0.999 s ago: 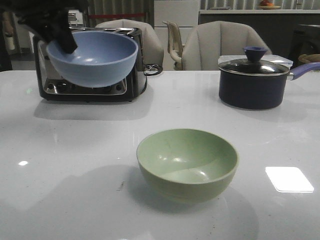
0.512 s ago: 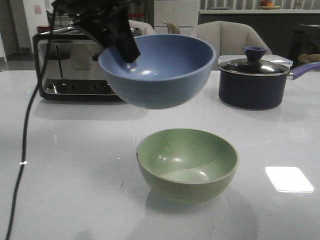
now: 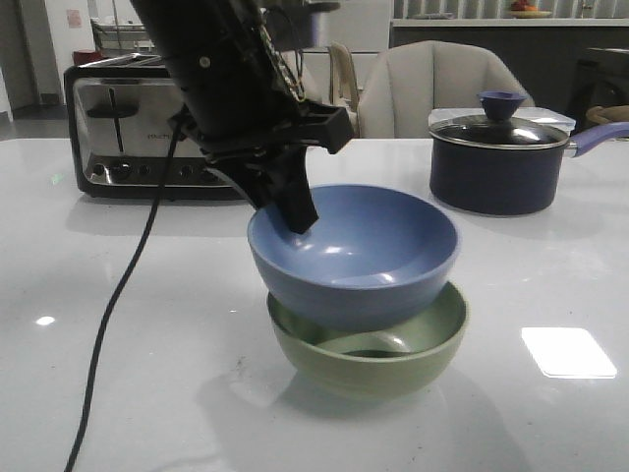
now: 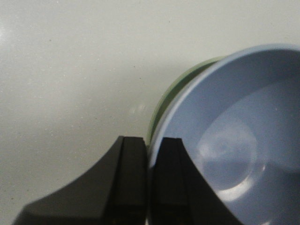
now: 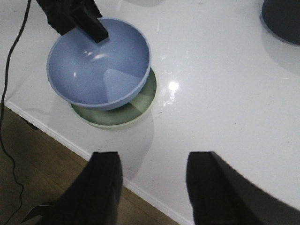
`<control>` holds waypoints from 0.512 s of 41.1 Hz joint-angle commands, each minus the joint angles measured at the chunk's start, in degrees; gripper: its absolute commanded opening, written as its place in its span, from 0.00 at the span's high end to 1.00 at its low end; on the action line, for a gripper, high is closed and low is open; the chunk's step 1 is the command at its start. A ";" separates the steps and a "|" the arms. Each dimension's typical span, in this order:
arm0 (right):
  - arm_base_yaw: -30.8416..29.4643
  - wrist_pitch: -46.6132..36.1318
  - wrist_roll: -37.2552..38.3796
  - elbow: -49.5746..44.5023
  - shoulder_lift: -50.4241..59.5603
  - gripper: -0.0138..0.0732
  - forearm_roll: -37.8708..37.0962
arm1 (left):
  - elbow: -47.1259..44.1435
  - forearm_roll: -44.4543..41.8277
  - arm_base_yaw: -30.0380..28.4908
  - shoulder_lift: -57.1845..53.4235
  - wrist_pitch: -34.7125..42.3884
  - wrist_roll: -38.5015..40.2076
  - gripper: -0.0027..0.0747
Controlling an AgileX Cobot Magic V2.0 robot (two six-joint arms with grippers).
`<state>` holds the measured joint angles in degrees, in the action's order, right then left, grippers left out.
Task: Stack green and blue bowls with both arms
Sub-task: 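Lower the blue bowl into the green bowl and open the left gripper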
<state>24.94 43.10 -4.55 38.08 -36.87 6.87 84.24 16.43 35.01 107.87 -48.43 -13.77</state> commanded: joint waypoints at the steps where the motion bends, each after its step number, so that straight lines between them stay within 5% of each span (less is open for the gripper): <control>1: -0.02 -3.53 -0.46 1.49 0.18 0.33 -0.16 | 1.54 3.11 0.35 -1.73 2.42 0.21 0.84; 9: -0.02 -3.53 -0.46 1.49 0.18 0.33 -0.16 | 1.54 3.11 0.35 -0.64 2.55 0.10 0.78; 21: -0.02 -3.53 -0.46 1.49 0.18 0.33 -0.16 | 1.79 3.21 0.35 -0.99 2.55 0.02 0.34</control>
<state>24.94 43.10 -4.55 38.08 -36.87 6.87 84.24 18.13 35.01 110.54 -47.97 -13.77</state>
